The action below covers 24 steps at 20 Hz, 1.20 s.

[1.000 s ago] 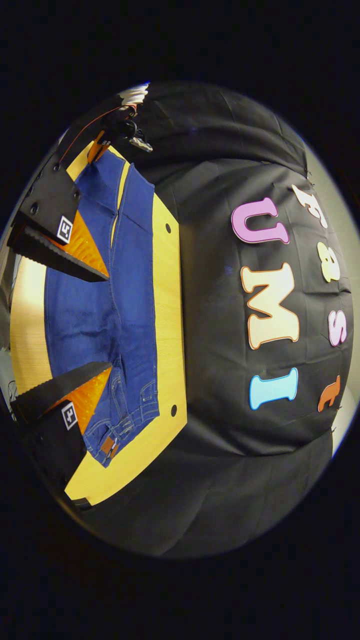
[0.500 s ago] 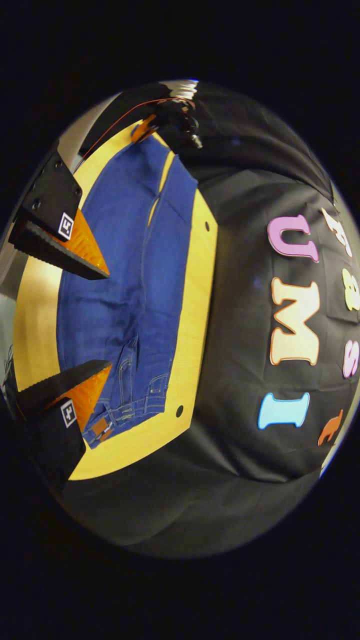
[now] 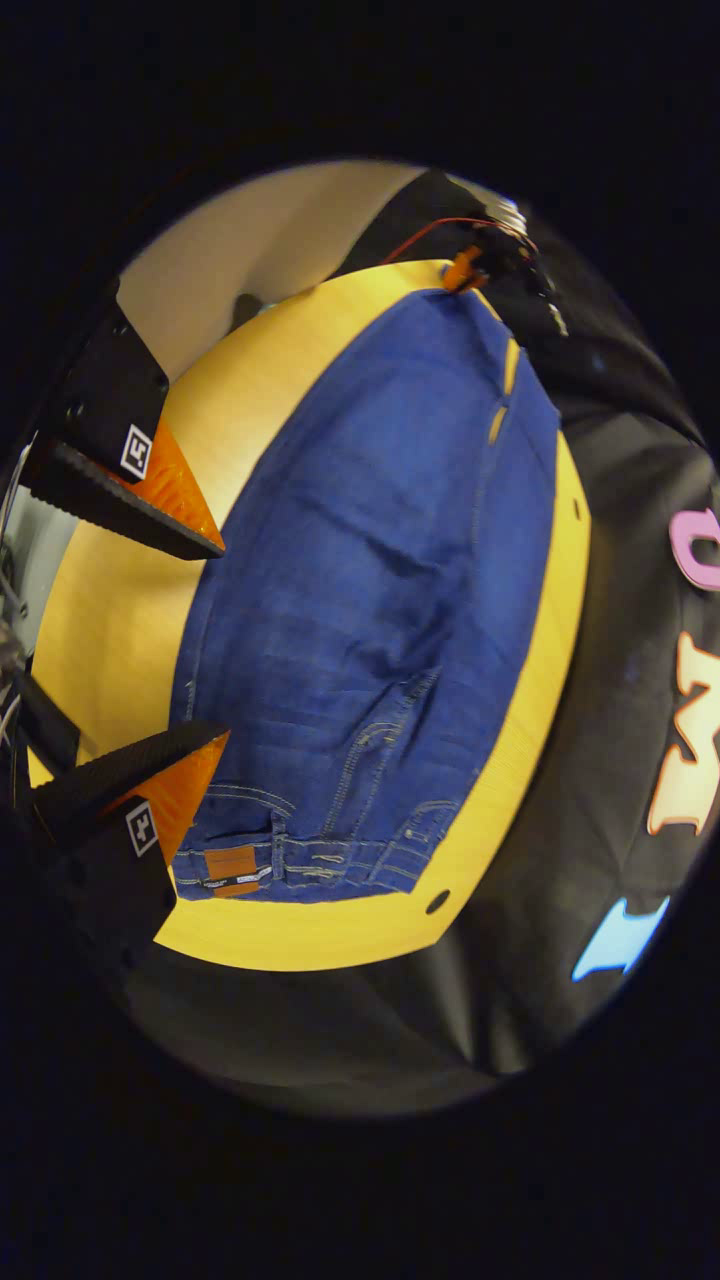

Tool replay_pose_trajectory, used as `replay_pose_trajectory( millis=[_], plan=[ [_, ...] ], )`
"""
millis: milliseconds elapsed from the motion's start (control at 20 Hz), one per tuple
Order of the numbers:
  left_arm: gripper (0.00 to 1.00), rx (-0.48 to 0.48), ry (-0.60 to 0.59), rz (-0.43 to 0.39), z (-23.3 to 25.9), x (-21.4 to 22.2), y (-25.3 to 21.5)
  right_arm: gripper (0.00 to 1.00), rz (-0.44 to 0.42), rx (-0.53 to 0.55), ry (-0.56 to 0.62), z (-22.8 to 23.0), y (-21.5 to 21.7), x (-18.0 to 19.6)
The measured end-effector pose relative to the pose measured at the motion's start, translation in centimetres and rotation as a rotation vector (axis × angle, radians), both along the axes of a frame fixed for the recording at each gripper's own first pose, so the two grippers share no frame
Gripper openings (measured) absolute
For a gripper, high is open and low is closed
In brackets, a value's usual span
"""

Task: Grasp the waist and the cuffs of the jeans and fold them to make the two legs overlap; first hold the waist and fold one-third of the jeans toward the cuffs, then hold the cuffs and fold the remaining one-third in the same direction to finish folding.

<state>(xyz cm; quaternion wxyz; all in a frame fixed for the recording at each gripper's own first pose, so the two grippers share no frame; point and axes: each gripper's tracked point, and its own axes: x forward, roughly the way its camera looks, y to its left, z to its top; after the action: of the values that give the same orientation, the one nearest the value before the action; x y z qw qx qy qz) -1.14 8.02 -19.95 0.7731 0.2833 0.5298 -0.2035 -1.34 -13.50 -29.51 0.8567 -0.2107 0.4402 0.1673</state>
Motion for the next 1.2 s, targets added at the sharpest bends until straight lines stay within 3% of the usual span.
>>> replay_pose_trajectory(
  millis=[400,500,600,700,800,1000,1050,1200],
  plan=[
    [0.0,0.026,0.014,0.032,0.0,0.1,0.1,1.0,0.126,-0.058,0.145,-2.8,-1.3,0.1],
    [0.0,0.029,0.016,0.028,-0.1,0.2,0.1,0.94,0.122,-0.045,0.174,-3.3,-1.3,0.1],
    [0.0,0.032,0.011,0.024,-0.1,0.3,0.0,0.99,0.086,-0.032,0.191,-3.1,-1.4,0.3],
    [0.0,0.04,0.0,0.009,0.0,0.3,0.1,0.95,0.055,-0.033,0.195,-3.3,-1.5,0.7],
    [0.0,0.044,-0.002,0.01,-0.1,0.4,0.1,0.87,0.044,-0.037,0.185,-3.2,-1.9,1.0],
    [0.0,0.045,0.016,0.03,-0.1,0.6,0.2,0.46,0.007,-0.039,0.122,-3.0,-3.3,2.3],
    [0.0,0.046,0.017,0.026,-0.1,0.6,0.2,0.31,0.0,-0.036,0.109,-3.0,-3.4,2.3],
    [0.0,0.044,0.008,0.027,-0.1,0.7,0.1,0.22,-0.016,-0.045,0.082,-2.7,-3.3,2.2]
  ],
)
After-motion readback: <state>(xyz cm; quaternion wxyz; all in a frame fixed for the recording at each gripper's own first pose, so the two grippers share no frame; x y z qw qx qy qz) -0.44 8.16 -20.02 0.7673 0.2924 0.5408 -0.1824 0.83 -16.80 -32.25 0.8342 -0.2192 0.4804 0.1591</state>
